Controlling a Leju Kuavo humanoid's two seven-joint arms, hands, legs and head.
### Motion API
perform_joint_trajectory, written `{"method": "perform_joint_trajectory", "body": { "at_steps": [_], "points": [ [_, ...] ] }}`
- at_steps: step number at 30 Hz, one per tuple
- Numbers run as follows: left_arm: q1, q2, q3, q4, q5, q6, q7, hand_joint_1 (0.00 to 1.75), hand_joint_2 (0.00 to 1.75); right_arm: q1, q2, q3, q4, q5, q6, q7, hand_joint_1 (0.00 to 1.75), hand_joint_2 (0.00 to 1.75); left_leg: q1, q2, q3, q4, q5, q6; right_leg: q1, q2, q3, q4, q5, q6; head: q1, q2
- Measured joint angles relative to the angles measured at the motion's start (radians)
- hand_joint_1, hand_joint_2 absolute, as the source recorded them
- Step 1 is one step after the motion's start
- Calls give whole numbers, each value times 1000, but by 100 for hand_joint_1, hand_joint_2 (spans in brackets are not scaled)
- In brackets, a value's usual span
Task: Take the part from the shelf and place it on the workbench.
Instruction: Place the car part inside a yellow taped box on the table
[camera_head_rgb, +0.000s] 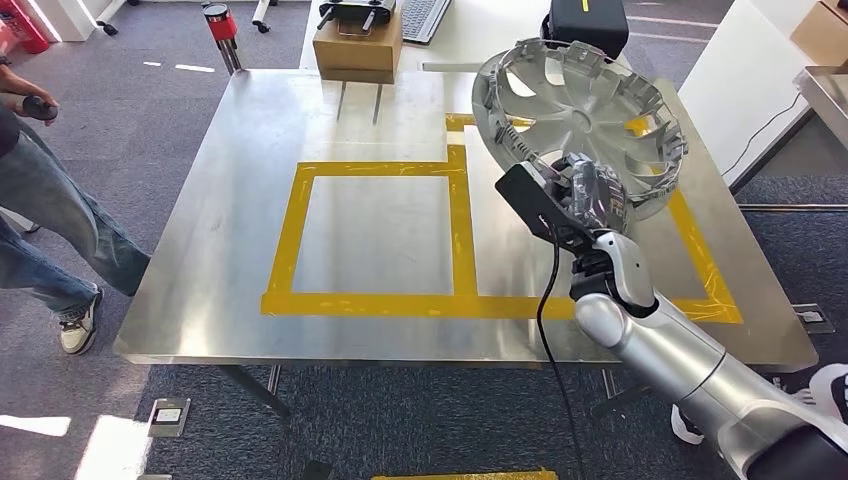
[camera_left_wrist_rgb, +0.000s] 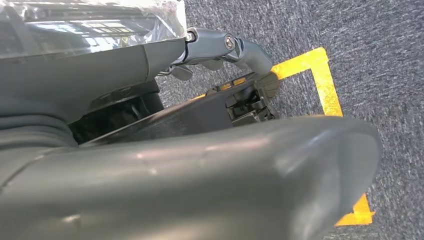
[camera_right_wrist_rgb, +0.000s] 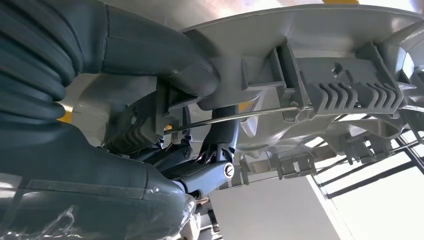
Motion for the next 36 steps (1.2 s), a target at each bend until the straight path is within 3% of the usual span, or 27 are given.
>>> {"method": "perform_joint_trajectory", "body": {
  "at_steps": [4,7,12,18,26,36],
  "points": [
    [6,-3,0,0,9,6,-12,0,0,27,-22,-2,34,1,-26,28,175,175,0,0,0,0,0,0,0,-1,0,0,0,0,0,0],
    [22,-2,1,0,17,13,-13,0,0,76,-79,-21,38,-1,-40,68,175,175,0,-1,0,0,0,0,-1,-2,0,-1,0,0,0,0],
    [32,2,2,0,22,14,-14,0,0,174,-165,-76,36,30,4,82,175,175,-1,1,0,0,-1,0,-1,2,0,-1,0,0,0,0],
    [34,4,4,0,24,11,-28,0,0,270,-211,-146,30,56,34,82,175,175,-1,1,1,0,-1,0,0,1,0,-1,0,0,0,0],
    [36,6,12,0,26,11,-34,0,0,321,-220,-188,9,12,32,53,175,175,-1,2,3,-2,0,0,0,2,0,0,0,0,-1,0],
    [37,6,24,0,39,10,-51,0,0,303,-198,-189,-77,-78,53,-45,175,175,-1,2,3,-4,0,-1,0,2,0,1,0,-1,-1,0]
  ]
}}
